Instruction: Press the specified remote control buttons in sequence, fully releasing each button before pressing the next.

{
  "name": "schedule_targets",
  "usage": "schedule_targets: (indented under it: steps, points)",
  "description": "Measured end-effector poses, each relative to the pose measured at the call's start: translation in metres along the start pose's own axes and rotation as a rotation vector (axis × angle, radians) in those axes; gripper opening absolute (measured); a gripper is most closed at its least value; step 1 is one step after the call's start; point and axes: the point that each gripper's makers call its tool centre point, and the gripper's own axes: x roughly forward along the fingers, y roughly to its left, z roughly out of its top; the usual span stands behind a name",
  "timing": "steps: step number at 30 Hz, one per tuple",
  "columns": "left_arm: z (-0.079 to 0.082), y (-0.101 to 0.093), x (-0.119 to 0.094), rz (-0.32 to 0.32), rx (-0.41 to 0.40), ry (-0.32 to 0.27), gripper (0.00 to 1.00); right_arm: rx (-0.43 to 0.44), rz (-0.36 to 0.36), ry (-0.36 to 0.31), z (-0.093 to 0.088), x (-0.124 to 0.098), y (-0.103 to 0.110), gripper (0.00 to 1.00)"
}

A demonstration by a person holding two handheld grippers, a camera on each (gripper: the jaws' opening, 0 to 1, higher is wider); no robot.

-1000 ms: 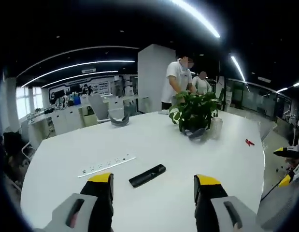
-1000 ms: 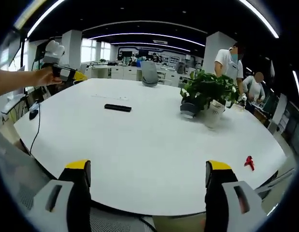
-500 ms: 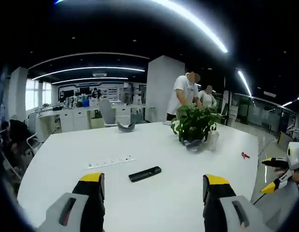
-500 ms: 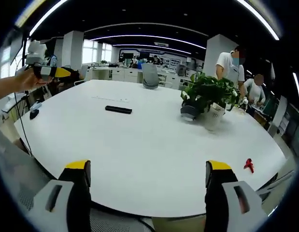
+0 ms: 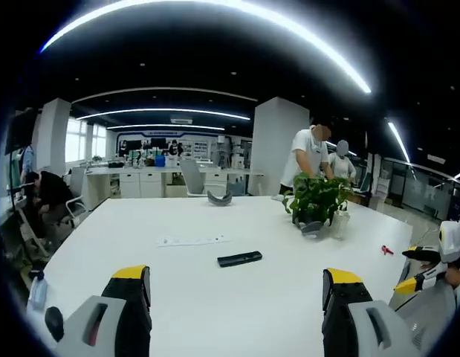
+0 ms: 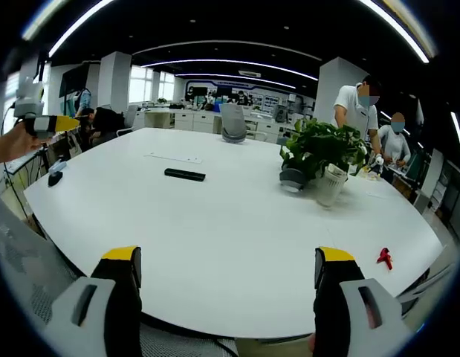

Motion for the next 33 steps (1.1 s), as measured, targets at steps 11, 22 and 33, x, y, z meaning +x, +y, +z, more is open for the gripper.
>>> schedule_targets:
  steps: [11,22,33]
  points:
    - [-0.041,0.007,-0.048,0.137,-0.027,0.040,1.00,-0.013,-0.006,0.014,-0.002,0.001,-0.001,0.97]
    - [-0.060,0.016,-0.053,0.199,-0.137,0.066,1.00,-0.038,0.012,0.033,-0.004,0.003,0.003,0.93]
    - [-0.080,0.032,-0.058,0.288,-0.072,0.142,0.93,-0.024,0.021,-0.021,0.006,-0.002,0.007,0.77]
